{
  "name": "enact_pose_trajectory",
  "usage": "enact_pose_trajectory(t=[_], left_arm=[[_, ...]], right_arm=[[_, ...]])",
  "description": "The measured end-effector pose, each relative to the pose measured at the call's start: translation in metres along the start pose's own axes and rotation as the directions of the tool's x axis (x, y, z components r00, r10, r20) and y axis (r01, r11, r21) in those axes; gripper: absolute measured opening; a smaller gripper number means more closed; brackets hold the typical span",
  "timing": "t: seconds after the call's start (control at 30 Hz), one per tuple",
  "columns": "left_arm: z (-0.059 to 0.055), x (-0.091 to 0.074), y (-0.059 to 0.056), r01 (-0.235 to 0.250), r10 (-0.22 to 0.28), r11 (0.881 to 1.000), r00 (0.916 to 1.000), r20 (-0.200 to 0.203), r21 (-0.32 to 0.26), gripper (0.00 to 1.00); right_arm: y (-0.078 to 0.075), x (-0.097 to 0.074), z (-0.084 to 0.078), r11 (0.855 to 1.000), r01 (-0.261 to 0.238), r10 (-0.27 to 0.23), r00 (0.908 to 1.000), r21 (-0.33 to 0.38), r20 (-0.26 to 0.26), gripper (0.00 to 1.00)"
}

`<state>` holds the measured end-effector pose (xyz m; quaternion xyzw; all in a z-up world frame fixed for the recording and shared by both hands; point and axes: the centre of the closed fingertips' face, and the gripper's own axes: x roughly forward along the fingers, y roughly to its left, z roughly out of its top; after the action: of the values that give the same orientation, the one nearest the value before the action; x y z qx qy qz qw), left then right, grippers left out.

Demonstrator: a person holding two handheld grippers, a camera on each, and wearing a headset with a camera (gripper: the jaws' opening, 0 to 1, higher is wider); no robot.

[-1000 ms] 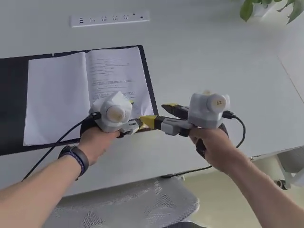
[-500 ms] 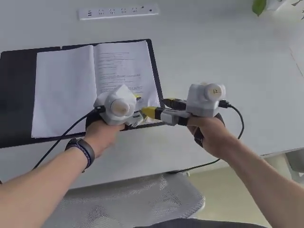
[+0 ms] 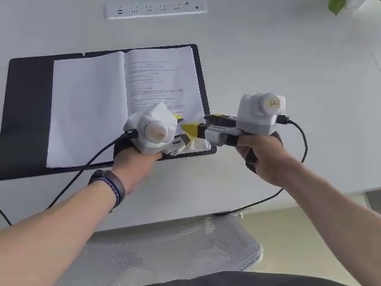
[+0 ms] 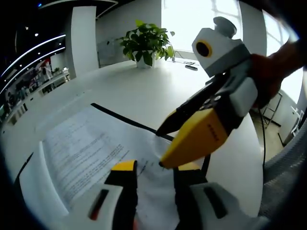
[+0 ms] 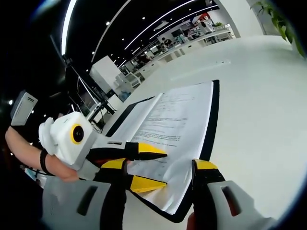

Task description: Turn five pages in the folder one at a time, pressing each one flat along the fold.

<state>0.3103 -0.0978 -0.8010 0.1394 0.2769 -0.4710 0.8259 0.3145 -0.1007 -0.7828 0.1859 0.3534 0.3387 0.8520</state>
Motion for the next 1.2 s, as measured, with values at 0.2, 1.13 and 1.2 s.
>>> enact_pose_trajectory(t=[0.2,1.13,1.2], left_arm=[[0.001,-0.001,-0.001,-0.003,0.003,1.000,1.0000,0.002,-0.002,0.29],[-0.003,0.001,0.003,0.008,-0.009,0.998,0.9998,-0.020,-0.066,0.33],[-0.003,-0.001,0.003,0.009,-0.011,0.997,0.9997,-0.022,-0.080,0.38]], right_arm=[[-0.003,0.001,-0.001,1.000,-0.006,0.007,1.0000,0.019,-0.004,0.52],[-0.030,-0.003,-0.005,0.980,0.051,-0.057,0.9980,0.193,0.026,0.07],[-0.031,-0.002,-0.007,0.982,0.061,-0.066,0.9977,0.178,0.019,0.02]])
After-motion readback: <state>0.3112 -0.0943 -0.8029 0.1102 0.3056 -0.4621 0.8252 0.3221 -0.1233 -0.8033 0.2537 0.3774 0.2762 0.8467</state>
